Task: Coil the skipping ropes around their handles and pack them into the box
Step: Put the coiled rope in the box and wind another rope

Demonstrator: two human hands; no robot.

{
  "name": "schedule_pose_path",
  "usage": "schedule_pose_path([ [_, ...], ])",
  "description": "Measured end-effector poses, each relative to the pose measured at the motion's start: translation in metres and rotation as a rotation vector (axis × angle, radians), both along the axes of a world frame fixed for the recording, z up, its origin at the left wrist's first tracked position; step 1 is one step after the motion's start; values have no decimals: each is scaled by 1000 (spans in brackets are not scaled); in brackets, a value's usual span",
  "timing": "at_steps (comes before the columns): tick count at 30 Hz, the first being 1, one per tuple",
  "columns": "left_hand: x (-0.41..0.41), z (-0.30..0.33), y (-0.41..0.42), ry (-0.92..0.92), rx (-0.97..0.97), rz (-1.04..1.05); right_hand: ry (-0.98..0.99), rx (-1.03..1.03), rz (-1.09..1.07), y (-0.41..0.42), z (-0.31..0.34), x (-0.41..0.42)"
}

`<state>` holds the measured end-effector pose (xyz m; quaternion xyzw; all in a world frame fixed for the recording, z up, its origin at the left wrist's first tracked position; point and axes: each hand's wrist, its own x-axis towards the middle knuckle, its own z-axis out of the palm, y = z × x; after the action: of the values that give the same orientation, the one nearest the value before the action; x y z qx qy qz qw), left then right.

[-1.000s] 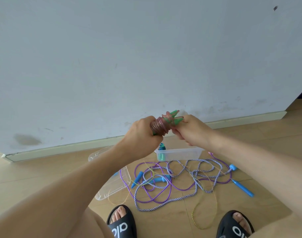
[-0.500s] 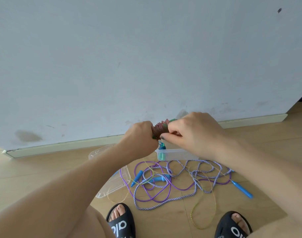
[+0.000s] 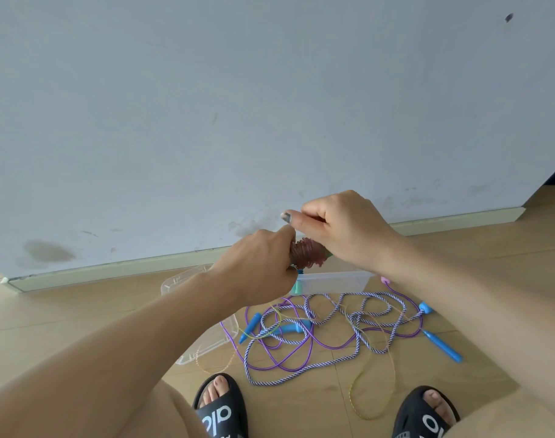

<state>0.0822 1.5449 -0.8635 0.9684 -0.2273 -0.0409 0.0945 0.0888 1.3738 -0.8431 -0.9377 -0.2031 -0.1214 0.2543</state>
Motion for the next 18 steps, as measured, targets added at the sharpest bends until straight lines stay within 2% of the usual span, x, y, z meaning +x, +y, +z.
schedule_pose_path([
  [3, -2, 1, 1, 2, -43, -24, 129, 165, -37, 1, -4, 1],
  [9, -8, 4, 1, 27, -87, -37, 413, 224, -34, 0, -5, 2],
  [12, -9, 6, 0, 34, -154, -42, 564, 335, 4, -4, -2, -1],
  [15, -9, 5, -2, 102, -225, -65, 590, 462, 28, -8, 0, -5],
  [18, -9, 8, -3, 169, -347, -95, 531, 436, -6, -10, 1, -4],
])
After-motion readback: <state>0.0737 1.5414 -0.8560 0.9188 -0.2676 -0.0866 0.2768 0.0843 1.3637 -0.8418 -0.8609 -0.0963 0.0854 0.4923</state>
